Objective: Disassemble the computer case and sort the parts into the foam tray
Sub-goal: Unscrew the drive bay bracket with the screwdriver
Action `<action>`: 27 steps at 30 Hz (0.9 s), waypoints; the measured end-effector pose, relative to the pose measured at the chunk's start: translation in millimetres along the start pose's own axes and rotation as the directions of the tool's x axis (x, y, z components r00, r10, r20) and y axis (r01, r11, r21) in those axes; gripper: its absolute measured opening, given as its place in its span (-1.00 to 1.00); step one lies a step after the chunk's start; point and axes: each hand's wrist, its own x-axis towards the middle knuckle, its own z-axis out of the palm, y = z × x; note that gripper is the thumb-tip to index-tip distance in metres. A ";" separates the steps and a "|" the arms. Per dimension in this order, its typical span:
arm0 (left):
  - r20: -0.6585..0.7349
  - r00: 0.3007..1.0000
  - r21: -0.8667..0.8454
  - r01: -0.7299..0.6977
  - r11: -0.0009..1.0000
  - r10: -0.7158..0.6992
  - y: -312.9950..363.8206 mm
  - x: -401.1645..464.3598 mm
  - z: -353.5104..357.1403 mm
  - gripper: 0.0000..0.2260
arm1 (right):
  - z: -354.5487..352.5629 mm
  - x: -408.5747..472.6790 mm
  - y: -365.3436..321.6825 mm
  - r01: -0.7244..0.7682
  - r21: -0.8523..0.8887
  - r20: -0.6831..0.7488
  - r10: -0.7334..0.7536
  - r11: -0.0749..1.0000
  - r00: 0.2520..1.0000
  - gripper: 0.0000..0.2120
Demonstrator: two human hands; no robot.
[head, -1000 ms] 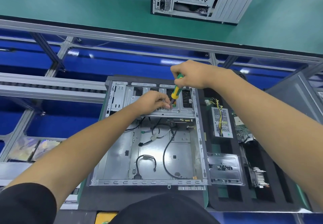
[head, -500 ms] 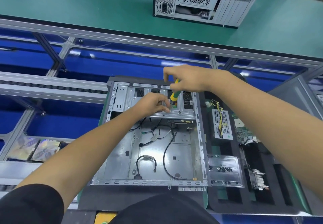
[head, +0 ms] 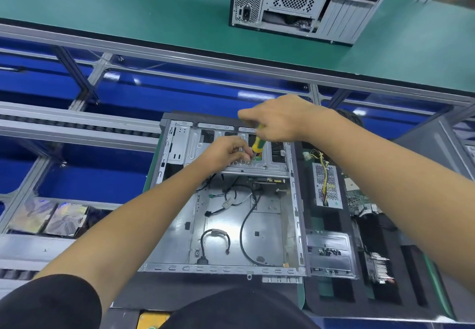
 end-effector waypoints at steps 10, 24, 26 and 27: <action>-0.064 0.997 -0.008 0.031 0.999 -0.032 -4.6 1.5 -1.0 -0.91 | 1.3 -14.3 12.9 -0.081 0.100 0.076 0.074 0.992 0.994 -0.79; -0.040 0.999 0.008 0.034 0.999 -0.034 -7.8 2.8 -1.3 -0.88 | -2.3 -11.8 5.3 -0.093 0.066 0.043 0.090 0.993 0.995 -0.84; -0.028 0.999 0.025 0.036 0.999 -0.035 -8.5 3.1 -1.4 -0.82 | -1.9 -10.8 5.9 -0.082 0.056 0.050 0.079 0.995 0.996 -0.86; -0.025 0.999 0.031 0.034 0.999 -0.033 -8.4 3.1 -1.5 -0.79 | -2.5 -10.5 6.1 -0.077 0.090 0.067 0.071 0.993 0.995 -0.79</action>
